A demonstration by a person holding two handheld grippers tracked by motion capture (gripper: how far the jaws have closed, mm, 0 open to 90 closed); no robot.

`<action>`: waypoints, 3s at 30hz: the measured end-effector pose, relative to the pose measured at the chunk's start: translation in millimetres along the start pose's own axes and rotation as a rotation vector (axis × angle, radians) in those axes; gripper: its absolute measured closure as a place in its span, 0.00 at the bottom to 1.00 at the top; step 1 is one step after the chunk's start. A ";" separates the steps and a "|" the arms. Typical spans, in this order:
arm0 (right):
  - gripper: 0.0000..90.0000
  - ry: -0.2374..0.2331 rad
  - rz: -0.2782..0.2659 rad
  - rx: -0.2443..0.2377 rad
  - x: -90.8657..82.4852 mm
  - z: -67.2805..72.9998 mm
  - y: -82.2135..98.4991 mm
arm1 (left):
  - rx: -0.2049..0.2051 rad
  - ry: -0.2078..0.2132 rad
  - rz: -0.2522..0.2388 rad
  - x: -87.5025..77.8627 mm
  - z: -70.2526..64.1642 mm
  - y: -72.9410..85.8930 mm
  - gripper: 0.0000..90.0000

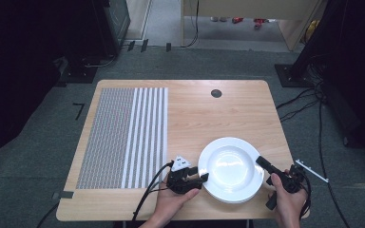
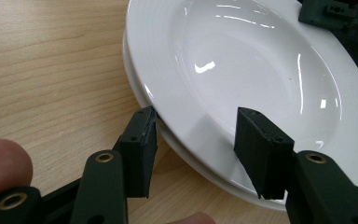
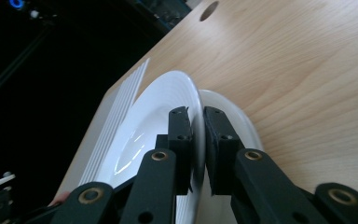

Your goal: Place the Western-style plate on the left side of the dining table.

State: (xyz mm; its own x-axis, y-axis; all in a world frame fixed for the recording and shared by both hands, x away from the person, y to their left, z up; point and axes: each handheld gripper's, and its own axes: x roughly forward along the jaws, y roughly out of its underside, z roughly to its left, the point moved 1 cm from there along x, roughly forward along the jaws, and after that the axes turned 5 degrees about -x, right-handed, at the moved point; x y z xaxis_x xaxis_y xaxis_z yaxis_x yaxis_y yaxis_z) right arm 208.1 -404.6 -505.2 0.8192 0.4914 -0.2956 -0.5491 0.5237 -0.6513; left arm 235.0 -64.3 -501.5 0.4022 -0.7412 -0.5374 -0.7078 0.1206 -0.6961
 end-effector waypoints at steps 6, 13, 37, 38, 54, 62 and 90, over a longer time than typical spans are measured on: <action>0.92 -0.028 -0.013 -0.031 2.5 3.8 1.1 | -0.016 0.004 -0.006 -0.7 1.3 -0.4 0.58; 0.92 -0.013 -0.022 -0.041 3.9 5.0 2.7 | -0.021 0.017 -0.018 -1.7 3.3 -0.2 0.61; 0.91 -0.023 -0.056 -0.037 4.0 14.9 7.1 | -0.038 0.037 -0.043 -12.3 5.1 -4.6 0.67; 0.90 -0.023 -0.059 -0.039 3.9 15.6 6.8 | -0.039 0.041 -0.044 -13.3 5.2 -5.3 0.67; 0.90 -0.033 -0.078 -0.030 8.3 26.4 7.3 | -0.067 0.052 -0.038 -22.0 9.9 -12.4 0.69; 0.89 -0.041 -0.075 -0.012 14.2 31.8 9.7 | -0.053 0.076 -0.050 -28.0 7.2 -16.8 0.68; 0.90 -0.102 -0.058 -0.023 56.7 75.3 11.3 | -0.166 -0.006 -0.117 -69.8 44.2 -40.8 0.76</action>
State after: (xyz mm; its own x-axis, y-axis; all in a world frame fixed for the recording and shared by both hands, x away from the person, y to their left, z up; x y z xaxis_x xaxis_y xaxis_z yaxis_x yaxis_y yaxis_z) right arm 235.9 -318.5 -476.7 0.8276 0.5298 -0.1855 -0.4967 0.5373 -0.6816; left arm 261.5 11.8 -456.7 0.4903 -0.7399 -0.4607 -0.7420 -0.0770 -0.6660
